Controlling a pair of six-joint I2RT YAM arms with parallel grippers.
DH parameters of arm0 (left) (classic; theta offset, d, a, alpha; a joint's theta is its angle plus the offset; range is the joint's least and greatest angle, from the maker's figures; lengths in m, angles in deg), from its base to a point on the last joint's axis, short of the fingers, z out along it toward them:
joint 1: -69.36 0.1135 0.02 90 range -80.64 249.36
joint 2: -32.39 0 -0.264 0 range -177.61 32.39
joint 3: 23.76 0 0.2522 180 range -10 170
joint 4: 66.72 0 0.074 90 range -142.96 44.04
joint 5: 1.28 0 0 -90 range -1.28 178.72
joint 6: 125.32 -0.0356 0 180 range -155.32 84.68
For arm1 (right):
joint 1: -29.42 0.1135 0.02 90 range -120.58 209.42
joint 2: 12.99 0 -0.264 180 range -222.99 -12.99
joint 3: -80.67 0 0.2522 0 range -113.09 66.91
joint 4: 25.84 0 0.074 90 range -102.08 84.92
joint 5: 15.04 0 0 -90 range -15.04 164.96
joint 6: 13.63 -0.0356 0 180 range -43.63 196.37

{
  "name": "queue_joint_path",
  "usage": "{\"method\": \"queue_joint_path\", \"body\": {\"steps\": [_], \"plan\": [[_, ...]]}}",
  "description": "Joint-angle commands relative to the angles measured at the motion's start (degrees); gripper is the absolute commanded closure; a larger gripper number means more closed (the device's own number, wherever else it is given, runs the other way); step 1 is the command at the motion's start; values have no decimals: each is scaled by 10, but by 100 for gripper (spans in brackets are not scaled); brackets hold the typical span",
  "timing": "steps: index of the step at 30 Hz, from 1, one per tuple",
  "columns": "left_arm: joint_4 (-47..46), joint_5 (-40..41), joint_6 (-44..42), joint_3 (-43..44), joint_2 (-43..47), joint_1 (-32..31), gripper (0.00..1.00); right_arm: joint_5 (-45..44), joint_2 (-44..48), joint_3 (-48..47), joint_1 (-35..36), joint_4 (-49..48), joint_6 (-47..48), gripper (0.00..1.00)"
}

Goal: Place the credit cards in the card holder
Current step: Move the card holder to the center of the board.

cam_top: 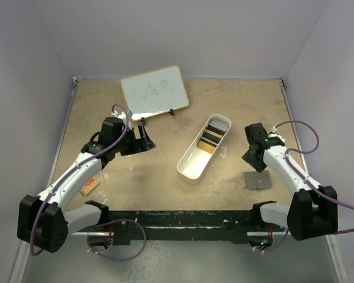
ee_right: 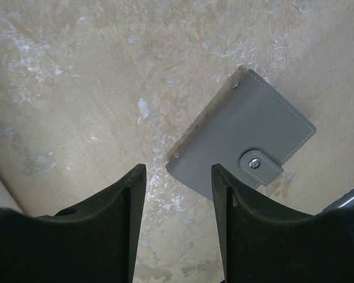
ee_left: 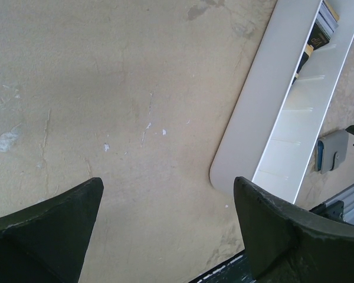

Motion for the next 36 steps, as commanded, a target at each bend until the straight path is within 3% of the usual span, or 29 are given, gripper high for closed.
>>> {"method": "queue_joint_path", "body": {"steps": [1, 9, 15, 25, 36], "plan": [[-6, 2, -30, 11, 8, 2, 12, -42, -22, 19, -12, 5, -46, 49], [-1, 5, -30, 10, 18, 3, 12, -14, -54, 60, -13, -35, -56, 48], [1, 18, -30, 12, 19, 2, 12, 34, -91, 59, -13, -78, 23, 49], [3, 18, -31, 12, 16, 3, 14, 156, -42, 105, -8, -122, 81, 50], [2, 18, -24, 6, 28, 3, 15, 184, -31, 113, 130, -102, 46, 53]]}}
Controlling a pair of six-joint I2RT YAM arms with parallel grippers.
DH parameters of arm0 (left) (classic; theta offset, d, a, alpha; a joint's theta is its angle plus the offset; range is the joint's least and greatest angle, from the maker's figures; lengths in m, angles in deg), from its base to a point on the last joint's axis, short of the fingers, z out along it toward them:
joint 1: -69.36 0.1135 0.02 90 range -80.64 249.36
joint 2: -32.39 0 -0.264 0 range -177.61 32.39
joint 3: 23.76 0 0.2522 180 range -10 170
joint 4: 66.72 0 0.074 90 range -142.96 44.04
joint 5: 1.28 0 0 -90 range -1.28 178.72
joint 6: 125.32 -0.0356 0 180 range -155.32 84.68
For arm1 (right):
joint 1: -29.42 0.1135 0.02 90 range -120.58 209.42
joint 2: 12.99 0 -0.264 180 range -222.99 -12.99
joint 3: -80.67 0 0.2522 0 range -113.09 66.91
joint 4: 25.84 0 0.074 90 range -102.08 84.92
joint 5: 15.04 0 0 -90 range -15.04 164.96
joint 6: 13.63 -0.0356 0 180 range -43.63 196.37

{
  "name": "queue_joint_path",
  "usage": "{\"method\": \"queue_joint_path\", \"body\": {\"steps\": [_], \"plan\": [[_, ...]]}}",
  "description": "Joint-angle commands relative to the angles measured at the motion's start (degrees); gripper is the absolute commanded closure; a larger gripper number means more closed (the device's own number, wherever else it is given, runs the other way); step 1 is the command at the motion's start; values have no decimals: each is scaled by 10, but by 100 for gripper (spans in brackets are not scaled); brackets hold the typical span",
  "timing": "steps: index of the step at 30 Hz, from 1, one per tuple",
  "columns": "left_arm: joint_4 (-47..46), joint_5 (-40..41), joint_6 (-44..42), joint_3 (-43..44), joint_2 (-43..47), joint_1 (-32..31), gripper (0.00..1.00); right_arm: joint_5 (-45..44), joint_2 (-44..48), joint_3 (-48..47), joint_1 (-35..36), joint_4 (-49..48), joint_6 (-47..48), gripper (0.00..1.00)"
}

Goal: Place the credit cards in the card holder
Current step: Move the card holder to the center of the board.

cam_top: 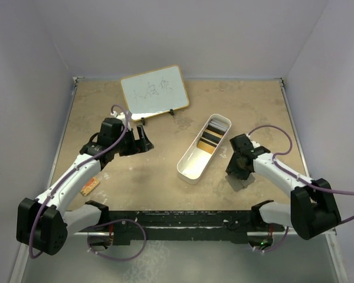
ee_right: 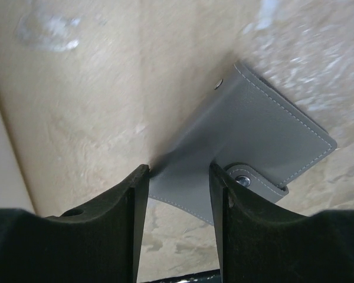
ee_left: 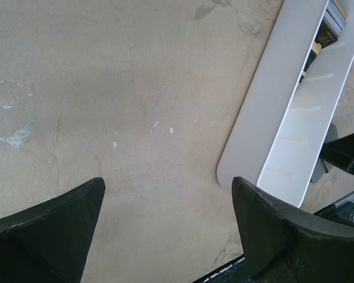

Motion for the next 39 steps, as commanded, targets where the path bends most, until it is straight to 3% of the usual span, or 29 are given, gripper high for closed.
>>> {"method": "queue_joint_path", "body": {"steps": [1, 11, 18, 30, 39], "plan": [[-13, 6, -6, 6, 18, 3, 15, 53, -11, 21, 46, 8, -42, 53], [7, 12, 10, 4, 26, 2, 18, 67, 6, 50, 185, -22, -84, 55], [-34, -59, 85, -32, 43, -3, 33, 61, 15, 44, 276, -56, -90, 56], [-80, -60, 168, -91, 40, -55, 41, 21, -62, -7, 456, -98, -120, 58], [-85, -53, 189, -110, 24, -63, 47, 48, -120, -68, 502, -145, -70, 60]]}}
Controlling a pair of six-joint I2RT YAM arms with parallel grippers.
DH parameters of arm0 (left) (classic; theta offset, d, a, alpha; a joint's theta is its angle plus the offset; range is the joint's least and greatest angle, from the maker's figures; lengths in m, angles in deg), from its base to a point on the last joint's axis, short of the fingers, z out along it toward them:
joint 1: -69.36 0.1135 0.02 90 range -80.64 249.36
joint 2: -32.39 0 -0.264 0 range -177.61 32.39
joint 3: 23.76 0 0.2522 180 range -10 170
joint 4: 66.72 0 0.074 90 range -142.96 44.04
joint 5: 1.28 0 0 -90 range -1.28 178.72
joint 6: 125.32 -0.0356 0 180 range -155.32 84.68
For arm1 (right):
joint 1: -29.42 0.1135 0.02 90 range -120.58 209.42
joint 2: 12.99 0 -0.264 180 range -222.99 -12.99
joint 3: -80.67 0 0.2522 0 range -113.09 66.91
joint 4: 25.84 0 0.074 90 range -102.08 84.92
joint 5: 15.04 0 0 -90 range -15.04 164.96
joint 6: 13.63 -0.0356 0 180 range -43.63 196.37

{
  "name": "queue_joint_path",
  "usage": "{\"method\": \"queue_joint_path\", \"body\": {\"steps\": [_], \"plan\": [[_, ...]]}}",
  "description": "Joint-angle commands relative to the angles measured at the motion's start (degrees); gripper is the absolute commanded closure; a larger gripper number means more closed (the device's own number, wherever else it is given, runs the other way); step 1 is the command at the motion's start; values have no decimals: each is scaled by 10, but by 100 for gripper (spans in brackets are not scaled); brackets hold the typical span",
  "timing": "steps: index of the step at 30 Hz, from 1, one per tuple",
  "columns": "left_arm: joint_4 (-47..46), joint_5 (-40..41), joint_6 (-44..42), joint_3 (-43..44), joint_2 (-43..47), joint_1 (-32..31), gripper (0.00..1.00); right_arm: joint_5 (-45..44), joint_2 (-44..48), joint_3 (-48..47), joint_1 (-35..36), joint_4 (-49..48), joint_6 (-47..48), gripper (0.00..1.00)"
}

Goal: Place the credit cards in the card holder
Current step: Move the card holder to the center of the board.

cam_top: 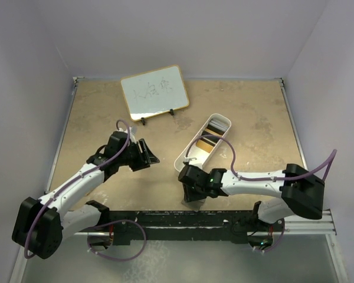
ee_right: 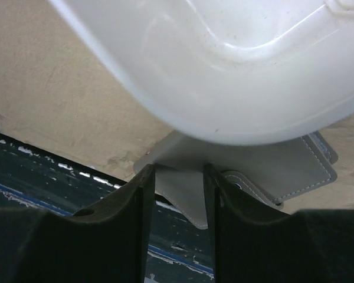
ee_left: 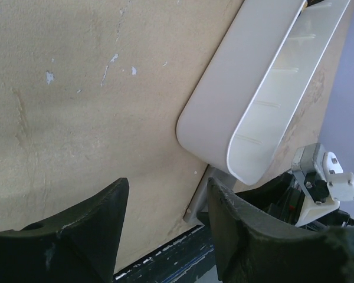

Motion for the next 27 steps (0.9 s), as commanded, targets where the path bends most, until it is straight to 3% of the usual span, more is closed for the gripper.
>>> {"method": "queue_joint_path", "body": {"steps": [1, 7, 18, 27], "plan": [[-22, 2, 18, -11, -4, -3, 47, 30, -37, -24, 16, -33, 26, 60], [-18, 9, 22, -13, -12, -3, 51, 40, -74, -49, 23, -57, 64, 60], [-102, -20, 71, -53, -30, -13, 58, -105, -48, -51, 6, -2, 64, 61], [-140, -10, 91, -76, -47, -31, 59, -97, -56, -39, -38, -46, 135, 62]]}}
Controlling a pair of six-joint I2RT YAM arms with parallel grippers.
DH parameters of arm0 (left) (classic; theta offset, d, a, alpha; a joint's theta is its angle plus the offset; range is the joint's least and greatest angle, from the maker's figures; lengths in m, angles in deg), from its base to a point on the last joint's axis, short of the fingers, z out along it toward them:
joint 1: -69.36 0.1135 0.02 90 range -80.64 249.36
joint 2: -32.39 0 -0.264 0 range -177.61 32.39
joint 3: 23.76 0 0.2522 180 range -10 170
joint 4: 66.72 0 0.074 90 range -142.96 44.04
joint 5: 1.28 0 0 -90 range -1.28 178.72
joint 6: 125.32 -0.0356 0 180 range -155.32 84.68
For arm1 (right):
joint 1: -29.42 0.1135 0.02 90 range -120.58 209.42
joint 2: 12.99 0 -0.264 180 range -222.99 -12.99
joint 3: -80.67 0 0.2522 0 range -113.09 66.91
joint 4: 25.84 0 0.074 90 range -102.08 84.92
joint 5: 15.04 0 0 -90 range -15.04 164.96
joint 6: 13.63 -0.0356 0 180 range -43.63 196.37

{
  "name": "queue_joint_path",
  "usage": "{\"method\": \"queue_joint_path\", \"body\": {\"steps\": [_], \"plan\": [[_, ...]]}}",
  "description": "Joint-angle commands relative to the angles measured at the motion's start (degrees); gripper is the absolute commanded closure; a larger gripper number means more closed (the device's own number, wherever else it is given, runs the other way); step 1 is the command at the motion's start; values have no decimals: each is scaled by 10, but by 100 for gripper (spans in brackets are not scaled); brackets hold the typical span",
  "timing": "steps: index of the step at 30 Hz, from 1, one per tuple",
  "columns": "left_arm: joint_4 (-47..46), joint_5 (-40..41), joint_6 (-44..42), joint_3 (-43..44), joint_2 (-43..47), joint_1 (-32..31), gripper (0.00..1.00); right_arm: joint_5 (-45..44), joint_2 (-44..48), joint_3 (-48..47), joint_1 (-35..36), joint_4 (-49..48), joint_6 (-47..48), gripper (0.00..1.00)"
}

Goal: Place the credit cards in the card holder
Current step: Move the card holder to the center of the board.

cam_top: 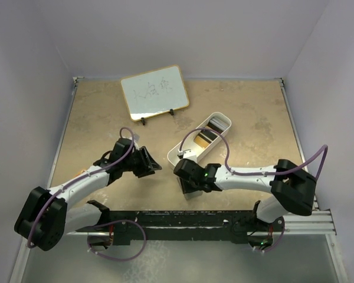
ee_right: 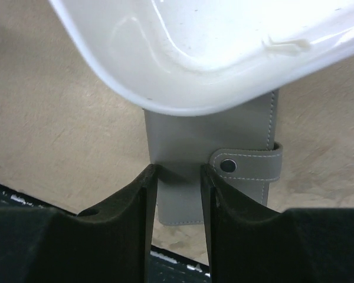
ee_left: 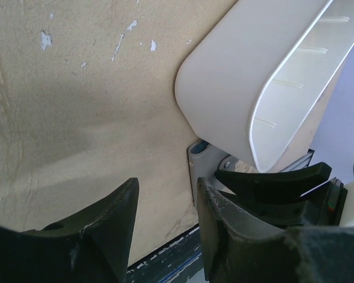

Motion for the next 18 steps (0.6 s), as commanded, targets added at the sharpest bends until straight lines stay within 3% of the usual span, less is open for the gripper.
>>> {"method": "queue_joint_path", "body": {"steps": [1, 18], "plan": [[-72, -2, 31, -13, -5, -14, 59, -36, 3, 6, -21, -3, 43, 62], [-190, 17, 116, -52, -28, -87, 59, -39, 122, 17, -26, 70, 141, 59]]}}
